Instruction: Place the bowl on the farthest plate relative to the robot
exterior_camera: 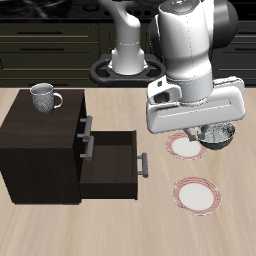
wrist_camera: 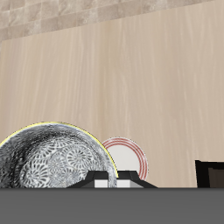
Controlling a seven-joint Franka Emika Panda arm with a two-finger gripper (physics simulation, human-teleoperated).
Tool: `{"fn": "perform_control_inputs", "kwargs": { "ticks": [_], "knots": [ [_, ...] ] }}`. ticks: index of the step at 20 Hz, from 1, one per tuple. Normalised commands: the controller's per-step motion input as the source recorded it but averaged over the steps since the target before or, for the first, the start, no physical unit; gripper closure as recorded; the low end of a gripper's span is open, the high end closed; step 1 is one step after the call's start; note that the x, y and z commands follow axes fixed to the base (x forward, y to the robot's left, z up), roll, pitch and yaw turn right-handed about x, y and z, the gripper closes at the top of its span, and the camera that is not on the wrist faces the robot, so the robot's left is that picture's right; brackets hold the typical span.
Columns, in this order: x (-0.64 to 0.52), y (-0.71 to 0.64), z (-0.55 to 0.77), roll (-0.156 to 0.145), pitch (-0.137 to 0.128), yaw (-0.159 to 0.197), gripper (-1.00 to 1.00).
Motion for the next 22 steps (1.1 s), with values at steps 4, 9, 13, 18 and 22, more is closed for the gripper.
{"fn": "perform_control_inputs", "kwargs": {
  "ticks": [4,9,13,18,22],
  "knots": [
    [-0.05,-0.02,-0.34,0.011,0.046,-0.05,1.0],
    [-0.06,0.11,-0.42,0.018,0.075,-0.034,1.0],
    [-0.18,0.19,-0.32,0.046,0.058,-0.005,1.0],
    [-0.15,0.01,0.1,0.006,0.007,0.031,-1.0],
    [-0.09,-0.05,0.45,-0.004,-0.051,0.013,-1.0]
  ]
}}
